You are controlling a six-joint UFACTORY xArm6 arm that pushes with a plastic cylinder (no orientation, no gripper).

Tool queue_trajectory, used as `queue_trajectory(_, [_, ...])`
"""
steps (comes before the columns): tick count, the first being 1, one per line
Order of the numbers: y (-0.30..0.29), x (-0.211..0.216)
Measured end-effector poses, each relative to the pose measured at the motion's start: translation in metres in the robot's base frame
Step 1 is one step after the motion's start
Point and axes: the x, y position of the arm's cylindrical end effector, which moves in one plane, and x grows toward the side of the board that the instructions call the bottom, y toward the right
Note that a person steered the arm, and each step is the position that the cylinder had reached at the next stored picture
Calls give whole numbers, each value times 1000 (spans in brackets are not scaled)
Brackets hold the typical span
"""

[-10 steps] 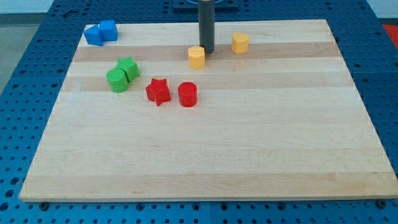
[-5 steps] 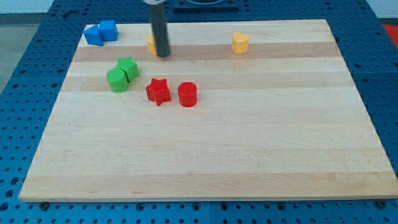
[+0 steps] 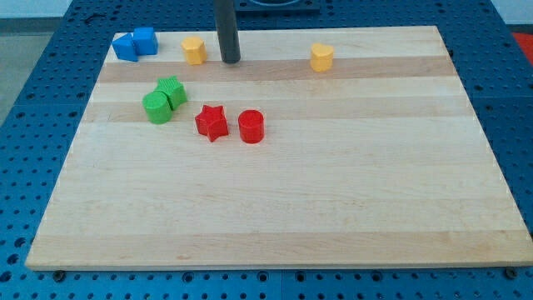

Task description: Slide the yellow hexagon to the right side of the blue cube

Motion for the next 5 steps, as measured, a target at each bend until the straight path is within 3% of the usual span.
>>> queue_trajectory(3, [-105, -3])
queue_trajectory(4, [-103, -2])
queue_trajectory(5, [-53, -1])
